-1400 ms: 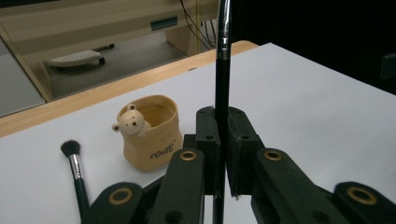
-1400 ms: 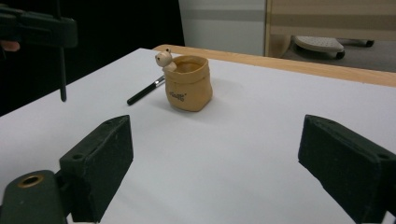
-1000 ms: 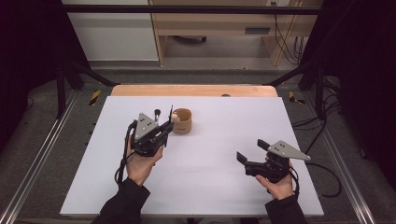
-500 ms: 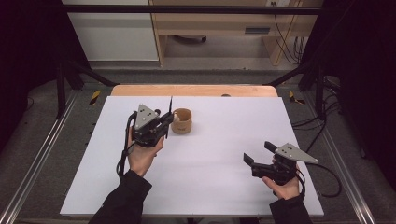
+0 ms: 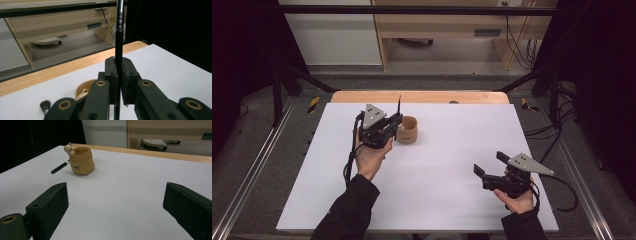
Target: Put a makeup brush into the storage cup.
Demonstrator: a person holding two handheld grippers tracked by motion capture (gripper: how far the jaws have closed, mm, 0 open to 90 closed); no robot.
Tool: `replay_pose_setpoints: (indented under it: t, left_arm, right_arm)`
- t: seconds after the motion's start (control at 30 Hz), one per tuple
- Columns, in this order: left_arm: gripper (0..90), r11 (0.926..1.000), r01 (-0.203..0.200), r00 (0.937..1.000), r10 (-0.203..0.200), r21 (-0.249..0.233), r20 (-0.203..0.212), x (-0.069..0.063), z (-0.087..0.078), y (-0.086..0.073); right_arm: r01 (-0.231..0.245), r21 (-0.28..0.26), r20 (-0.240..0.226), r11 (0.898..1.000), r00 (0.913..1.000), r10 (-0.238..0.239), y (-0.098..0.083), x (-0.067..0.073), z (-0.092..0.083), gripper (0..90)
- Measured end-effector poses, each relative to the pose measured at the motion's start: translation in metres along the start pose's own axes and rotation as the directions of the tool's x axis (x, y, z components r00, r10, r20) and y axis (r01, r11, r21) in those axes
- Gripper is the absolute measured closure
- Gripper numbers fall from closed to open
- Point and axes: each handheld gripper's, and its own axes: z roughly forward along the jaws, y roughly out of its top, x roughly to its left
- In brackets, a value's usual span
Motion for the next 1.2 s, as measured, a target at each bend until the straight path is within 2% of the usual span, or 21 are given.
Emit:
replay_pose_setpoints:
  t: [0.2,0.5,1.2]
  left_arm:
    - [84.6,1.0000,-0.007,1.0000,0.007,0.001,-0.006,0.002,0.011,0.005]
    - [84.6,1.0000,0.006,0.9999,-0.006,-0.005,-0.016,0.007,0.027,0.012]
    - [84.7,0.9988,0.047,0.9986,-0.047,-0.014,-0.025,0.020,0.061,0.011]
  right_arm:
    - [-0.007,-0.006,0.003,1.000,1.0000,0.007,0.000,-0.001,-0.002,6.7]
    - [-0.006,-0.007,0.007,1.000,1.0000,0.006,0.000,-0.005,-0.004,7.2]
    - [-0.001,-0.005,0.006,1.000,1.0000,0.001,0.000,-0.004,-0.004,7.3]
